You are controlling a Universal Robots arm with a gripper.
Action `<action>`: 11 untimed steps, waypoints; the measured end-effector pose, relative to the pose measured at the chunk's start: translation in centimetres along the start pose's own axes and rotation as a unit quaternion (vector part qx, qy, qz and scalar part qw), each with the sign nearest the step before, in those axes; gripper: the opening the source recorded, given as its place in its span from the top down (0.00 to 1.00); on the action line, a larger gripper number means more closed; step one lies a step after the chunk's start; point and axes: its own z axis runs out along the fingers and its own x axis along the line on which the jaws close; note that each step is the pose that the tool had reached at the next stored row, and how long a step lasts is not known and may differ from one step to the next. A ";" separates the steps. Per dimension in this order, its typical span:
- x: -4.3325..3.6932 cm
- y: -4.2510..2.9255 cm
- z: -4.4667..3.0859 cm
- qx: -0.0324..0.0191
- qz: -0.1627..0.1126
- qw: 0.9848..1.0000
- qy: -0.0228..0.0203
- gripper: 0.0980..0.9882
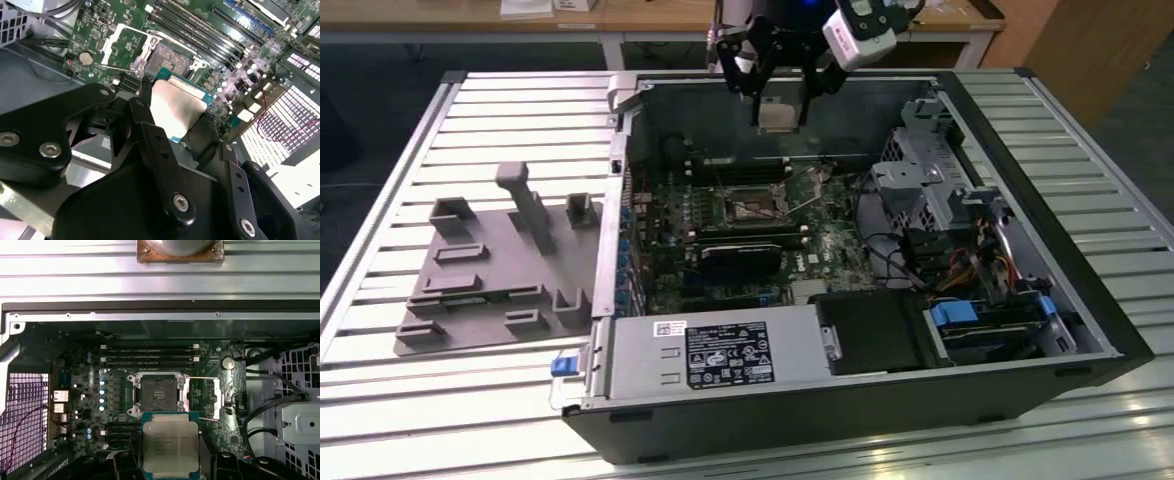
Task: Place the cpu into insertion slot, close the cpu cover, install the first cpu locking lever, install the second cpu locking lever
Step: 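Place the cpu into insertion slot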
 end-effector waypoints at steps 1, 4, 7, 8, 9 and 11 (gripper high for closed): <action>0.01 -0.02 0.17 0.001 0.000 1.000 0.000 0.51; 0.02 -0.06 0.66 0.005 0.000 1.000 0.000 0.51; 0.14 -0.10 1.12 0.013 0.001 1.000 -0.001 0.51; 0.20 -0.12 1.27 0.014 0.002 1.000 -0.002 0.51; 0.25 -0.13 1.42 0.014 0.004 1.000 -0.002 0.51; 0.33 -0.16 1.75 0.016 0.010 1.000 -0.003 0.51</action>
